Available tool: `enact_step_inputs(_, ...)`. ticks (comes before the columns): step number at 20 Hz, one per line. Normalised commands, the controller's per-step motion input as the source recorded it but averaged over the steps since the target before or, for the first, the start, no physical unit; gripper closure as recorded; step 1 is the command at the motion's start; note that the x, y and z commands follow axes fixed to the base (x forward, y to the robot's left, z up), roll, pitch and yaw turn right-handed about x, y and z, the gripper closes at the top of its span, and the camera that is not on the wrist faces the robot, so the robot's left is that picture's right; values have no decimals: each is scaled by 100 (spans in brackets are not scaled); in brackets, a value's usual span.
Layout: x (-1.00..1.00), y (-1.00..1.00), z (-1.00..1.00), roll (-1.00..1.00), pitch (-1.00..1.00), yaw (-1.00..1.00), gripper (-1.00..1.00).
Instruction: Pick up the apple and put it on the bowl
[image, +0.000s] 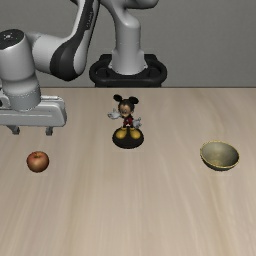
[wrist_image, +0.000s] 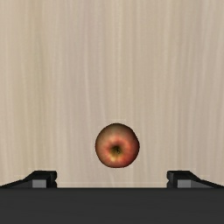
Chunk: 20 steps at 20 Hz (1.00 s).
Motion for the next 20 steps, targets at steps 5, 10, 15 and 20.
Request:
enact_step_inputs(5, 0, 0, -100, 0, 0, 0, -100)
enact_step_inputs(10, 0, 0, -80, 0, 0, 0, 100)
enact_step_inputs(15, 0, 0, 0, 0, 0, 0, 100)
enact_step_inputs(20, 0, 0, 0, 0, 0, 0, 100)
